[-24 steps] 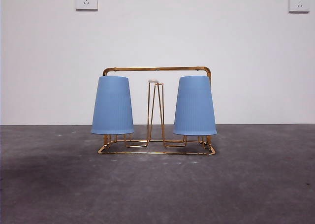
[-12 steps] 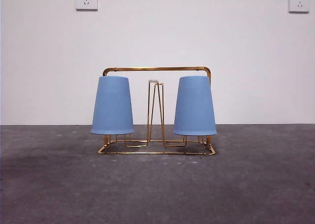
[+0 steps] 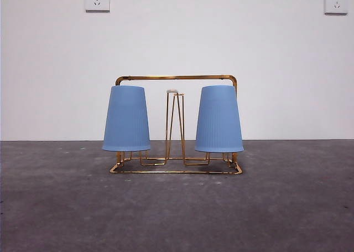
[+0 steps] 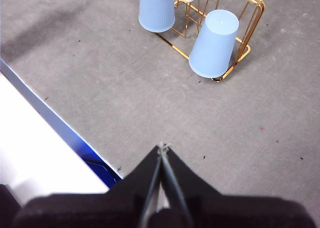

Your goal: Pick up cup 1,put cup 1 in the cup rack,pick up cup 2,put cup 2 in the cup rack

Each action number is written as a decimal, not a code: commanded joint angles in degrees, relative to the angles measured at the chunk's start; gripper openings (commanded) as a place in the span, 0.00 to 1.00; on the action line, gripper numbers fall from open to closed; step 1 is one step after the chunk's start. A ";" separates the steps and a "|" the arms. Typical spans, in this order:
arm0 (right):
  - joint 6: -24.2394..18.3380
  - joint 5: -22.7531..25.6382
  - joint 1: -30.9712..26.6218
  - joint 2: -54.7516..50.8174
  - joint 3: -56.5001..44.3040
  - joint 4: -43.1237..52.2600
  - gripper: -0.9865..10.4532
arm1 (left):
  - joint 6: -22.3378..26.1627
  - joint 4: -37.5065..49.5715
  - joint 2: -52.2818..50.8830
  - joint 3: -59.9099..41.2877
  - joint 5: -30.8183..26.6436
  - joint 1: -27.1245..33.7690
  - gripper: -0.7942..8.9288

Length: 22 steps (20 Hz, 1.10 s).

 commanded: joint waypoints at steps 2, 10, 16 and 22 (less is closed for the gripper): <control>0.63 0.09 0.00 0.02 -0.48 -1.18 0.09 | -4.76 0.57 -3.30 -5.35 0.07 0.28 0.08; 0.63 0.11 0.00 0.02 -0.48 -1.14 0.09 | -7.23 -2.62 -5.73 -6.80 -0.37 0.46 0.08; 0.63 0.11 0.00 0.02 -0.48 -1.11 0.09 | -7.23 -2.60 -4.76 -6.80 -0.37 0.66 0.08; 0.59 0.15 0.00 0.00 -0.48 -1.14 0.09 | -7.23 -2.60 -4.02 -6.80 -0.37 0.66 0.08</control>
